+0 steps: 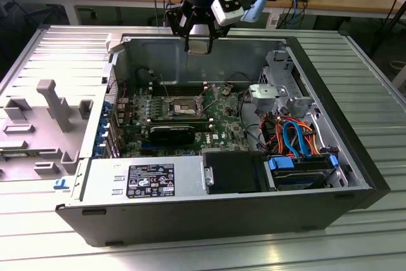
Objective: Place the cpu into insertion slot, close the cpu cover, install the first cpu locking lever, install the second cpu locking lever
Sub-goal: 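Place the cpu into insertion slot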
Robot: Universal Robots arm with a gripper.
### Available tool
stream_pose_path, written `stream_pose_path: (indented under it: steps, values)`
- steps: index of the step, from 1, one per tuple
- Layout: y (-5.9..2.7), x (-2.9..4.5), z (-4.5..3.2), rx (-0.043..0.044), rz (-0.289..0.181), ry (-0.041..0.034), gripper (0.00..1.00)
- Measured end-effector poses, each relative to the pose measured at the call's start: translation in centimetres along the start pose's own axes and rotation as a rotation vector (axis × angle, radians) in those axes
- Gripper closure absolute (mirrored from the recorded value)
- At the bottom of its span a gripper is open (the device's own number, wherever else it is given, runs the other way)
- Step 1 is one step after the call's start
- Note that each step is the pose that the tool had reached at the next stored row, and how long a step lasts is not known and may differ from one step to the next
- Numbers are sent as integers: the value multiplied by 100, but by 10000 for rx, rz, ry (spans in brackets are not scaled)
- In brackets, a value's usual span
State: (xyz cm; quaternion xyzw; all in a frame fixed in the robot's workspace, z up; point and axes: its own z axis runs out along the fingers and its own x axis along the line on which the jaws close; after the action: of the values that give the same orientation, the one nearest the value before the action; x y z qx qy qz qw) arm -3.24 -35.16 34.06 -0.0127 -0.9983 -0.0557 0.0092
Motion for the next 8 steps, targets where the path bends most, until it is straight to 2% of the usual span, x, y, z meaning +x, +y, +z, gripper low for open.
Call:
stream_pose_path:
  steps: [8]
  values:
    - [-5,1,7,6,-1,0,46]
